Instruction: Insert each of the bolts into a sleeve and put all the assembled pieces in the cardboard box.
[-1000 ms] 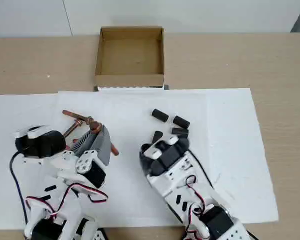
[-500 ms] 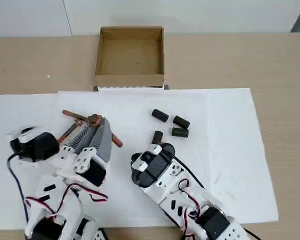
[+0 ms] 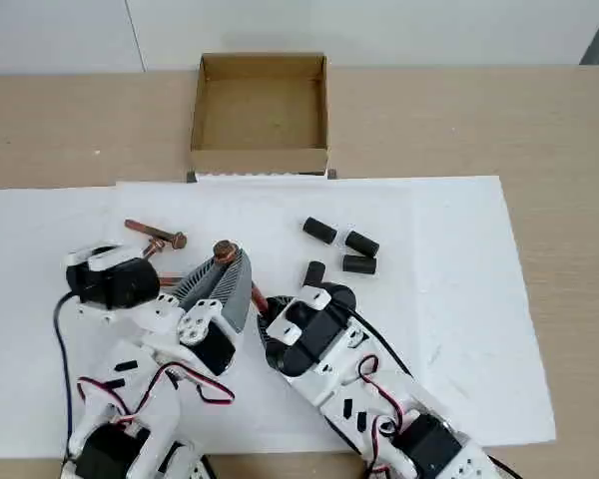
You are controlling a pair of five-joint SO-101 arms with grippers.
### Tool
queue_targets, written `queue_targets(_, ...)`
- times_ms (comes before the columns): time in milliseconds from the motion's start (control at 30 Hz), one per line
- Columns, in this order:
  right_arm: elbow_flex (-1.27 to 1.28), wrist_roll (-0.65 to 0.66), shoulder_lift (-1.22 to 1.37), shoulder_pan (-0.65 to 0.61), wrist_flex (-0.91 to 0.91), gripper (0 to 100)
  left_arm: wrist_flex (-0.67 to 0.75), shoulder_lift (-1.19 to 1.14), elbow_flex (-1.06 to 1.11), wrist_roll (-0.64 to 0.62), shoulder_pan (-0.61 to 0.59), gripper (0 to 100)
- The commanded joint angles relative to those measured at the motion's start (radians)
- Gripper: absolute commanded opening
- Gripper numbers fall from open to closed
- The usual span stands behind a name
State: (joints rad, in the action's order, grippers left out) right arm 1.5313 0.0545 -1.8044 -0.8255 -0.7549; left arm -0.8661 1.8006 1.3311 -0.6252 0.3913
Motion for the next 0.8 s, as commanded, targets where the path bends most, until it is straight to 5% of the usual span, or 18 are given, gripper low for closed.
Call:
queue_targets(0,-0.064,0.011,-0.01,-0.013,0.021,0.3,0.046,0.006,0.016,0.0,0.006,1)
queue_targets(767,-0.063,0.012,-0.008,-0.008,0.027,0.3,-0.051,0.006,0.035,0.069,0.083,1)
